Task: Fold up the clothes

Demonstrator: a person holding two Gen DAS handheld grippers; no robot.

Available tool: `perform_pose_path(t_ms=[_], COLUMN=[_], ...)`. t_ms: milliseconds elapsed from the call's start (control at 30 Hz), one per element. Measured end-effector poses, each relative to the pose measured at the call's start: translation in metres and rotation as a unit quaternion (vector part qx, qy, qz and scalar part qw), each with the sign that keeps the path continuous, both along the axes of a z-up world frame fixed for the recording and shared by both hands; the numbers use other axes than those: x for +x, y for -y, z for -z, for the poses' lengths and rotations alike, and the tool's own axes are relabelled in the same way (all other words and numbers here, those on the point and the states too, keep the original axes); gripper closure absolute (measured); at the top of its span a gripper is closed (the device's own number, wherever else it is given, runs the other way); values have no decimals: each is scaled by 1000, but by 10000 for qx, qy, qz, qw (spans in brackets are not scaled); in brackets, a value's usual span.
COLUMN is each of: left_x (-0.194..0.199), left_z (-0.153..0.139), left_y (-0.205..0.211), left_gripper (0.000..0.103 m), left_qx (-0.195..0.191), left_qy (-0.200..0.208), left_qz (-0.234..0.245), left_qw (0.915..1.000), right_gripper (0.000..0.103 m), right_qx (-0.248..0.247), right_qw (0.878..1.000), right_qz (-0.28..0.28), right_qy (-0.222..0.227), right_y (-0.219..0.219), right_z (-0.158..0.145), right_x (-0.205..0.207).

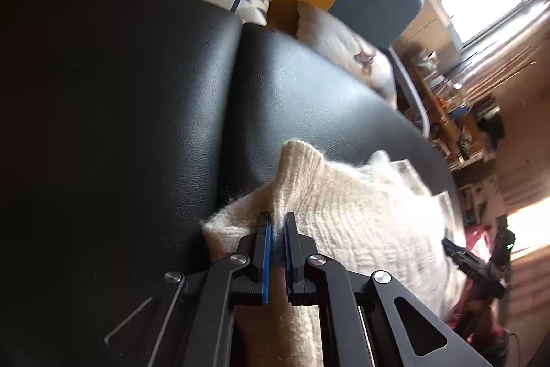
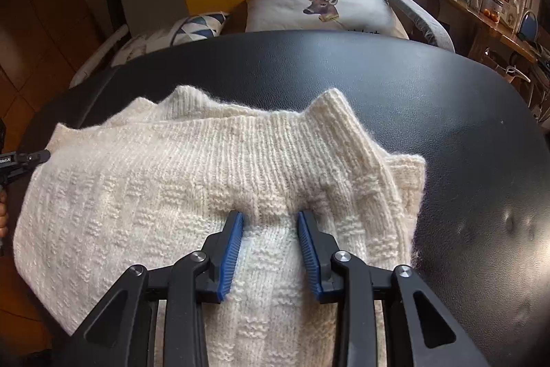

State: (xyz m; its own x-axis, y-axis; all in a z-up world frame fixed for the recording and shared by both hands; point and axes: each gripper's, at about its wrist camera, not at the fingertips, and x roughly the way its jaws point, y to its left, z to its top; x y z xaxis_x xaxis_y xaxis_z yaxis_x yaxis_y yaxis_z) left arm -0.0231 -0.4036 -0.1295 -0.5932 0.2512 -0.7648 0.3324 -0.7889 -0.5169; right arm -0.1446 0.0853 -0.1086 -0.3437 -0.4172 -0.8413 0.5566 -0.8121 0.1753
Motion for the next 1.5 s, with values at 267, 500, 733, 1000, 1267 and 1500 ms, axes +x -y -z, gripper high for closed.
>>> perform_pose_path(t_ms=[267,500,733,1000,1267,1500], left_x=[14,17,21,-37,-70,-73], left_z=[-64,-22,-46,-59,-28,-8], left_y=[-50,-133,-174,-300,-338,-341], left_gripper=[51,50,50,50,50,50], left_qx=[-695,-1266,-1403,-1461,-1468,-1556], left_qy=[-810,-159,-332,-603,-178,126], left_qz=[245,880,1250,2613,2947,3044], left_qw=[9940,9879,9816,9522,9441,9396], right_gripper=[69,70,59,57,54,64], right_qx=[-710,-1209,-1606,-2437,-2792,-1244], right_qw=[9968,9860,9834,9563,9062,9327], right_qz=[94,707,27,-510,-1796,-2381], right_qy=[345,902,842,1535,2620,2406], right_y=[-57,-123,-183,-182,-153,-131], right_z=[-21,5,-6,17,27,24], right_x=[30,53,74,42,19,22])
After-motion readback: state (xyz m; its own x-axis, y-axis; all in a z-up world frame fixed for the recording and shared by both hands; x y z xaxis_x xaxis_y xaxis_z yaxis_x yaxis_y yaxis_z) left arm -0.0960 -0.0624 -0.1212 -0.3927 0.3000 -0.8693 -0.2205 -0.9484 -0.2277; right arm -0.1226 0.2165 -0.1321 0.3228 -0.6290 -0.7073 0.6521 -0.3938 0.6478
